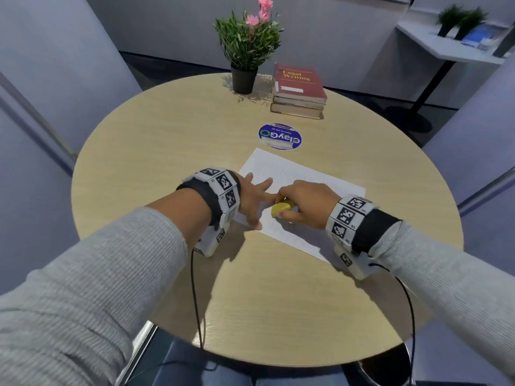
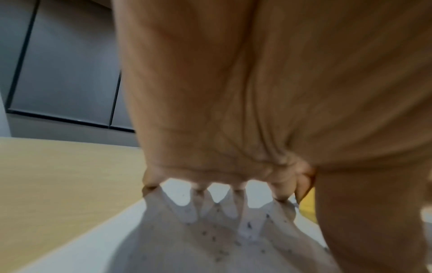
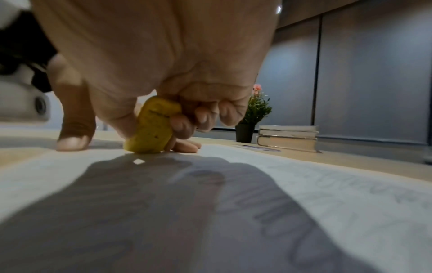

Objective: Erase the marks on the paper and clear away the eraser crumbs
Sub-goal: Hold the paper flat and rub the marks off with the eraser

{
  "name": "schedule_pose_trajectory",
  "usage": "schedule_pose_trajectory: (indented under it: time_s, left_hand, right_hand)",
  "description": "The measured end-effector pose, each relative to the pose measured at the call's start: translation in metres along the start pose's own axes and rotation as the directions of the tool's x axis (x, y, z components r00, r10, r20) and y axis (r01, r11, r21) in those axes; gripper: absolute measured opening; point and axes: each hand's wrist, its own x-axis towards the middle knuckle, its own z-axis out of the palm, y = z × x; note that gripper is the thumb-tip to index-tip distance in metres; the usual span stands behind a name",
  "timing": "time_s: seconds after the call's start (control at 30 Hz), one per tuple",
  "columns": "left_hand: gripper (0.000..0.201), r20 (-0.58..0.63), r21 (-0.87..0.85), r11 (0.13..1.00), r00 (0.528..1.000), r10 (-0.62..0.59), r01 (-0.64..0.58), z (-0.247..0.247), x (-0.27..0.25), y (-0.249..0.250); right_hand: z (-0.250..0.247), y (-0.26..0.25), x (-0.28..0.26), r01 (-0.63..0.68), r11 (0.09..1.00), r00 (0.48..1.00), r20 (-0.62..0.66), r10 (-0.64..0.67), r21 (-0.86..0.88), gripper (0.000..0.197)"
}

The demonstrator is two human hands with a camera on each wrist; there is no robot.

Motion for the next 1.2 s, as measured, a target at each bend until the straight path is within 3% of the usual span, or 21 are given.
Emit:
schedule_pose_trajectory:
  time_s: [0.17, 0.3, 0.43, 0.57, 0.7, 0.83, 0.97, 1.1, 1.2]
  left_hand:
    - [0.093, -0.003, -0.044, 0.999, 1.000, 0.009, -0.009, 0.000, 0.004, -0.002]
    - [0.092, 0.008, -0.054, 0.999, 1.000, 0.006, -0.005, -0.001, 0.001, -0.001]
    - [0.096, -0.018, -0.056, 0.998, 1.000, 0.009, -0.010, 0.002, 0.003, -0.002]
    - [0.092, -0.018, -0.032, 0.999, 1.000, 0.014, -0.014, 0.000, 0.000, 0.001]
    - [0.089, -0.010, -0.064, 0.998, 1.000, 0.009, -0.010, 0.002, 0.004, -0.004]
    - [0.091, -0.016, -0.051, 0.999, 1.000, 0.006, -0.007, 0.001, 0.002, -0.002]
    - [0.097, -0.011, -0.058, 0.998, 1.000, -0.001, 0.000, 0.001, 0.003, -0.001]
    - [0.098, -0.012, -0.072, 0.997, 1.000, 0.000, -0.001, -0.002, -0.002, 0.004]
    - [0.100, -0.003, -0.085, 0.996, 1.000, -0.005, 0.005, 0.001, 0.001, 0.002]
  right_hand:
    - [0.008, -0.010, -0.004, 0.139, 0.989, 0.989, 0.052, -0.142, 0.050, 0.027]
    - [-0.002, 0.003, 0.007, 0.020, 1.000, 1.000, -0.013, -0.019, 0.003, 0.031]
    - [0.007, -0.011, -0.004, 0.177, 0.983, 0.983, 0.035, -0.178, 0.043, 0.024]
    - [-0.003, 0.001, 0.010, 0.050, 0.999, 0.999, -0.016, -0.050, -0.002, 0.029]
    - [0.009, -0.012, 0.003, 0.182, 0.983, 0.983, 0.018, -0.183, 0.034, 0.028]
    - [-0.003, -0.002, 0.009, 0.055, 0.998, 0.998, -0.007, -0.055, 0.041, 0.030]
    - [0.008, -0.013, -0.002, 0.174, 0.983, 0.984, 0.039, -0.176, 0.049, 0.029]
    - [-0.006, 0.004, 0.003, 0.036, 0.999, 0.999, -0.013, -0.036, 0.027, 0.031]
    - [0.002, -0.003, -0.004, 0.113, 0.993, 0.993, 0.010, -0.113, 0.018, 0.031]
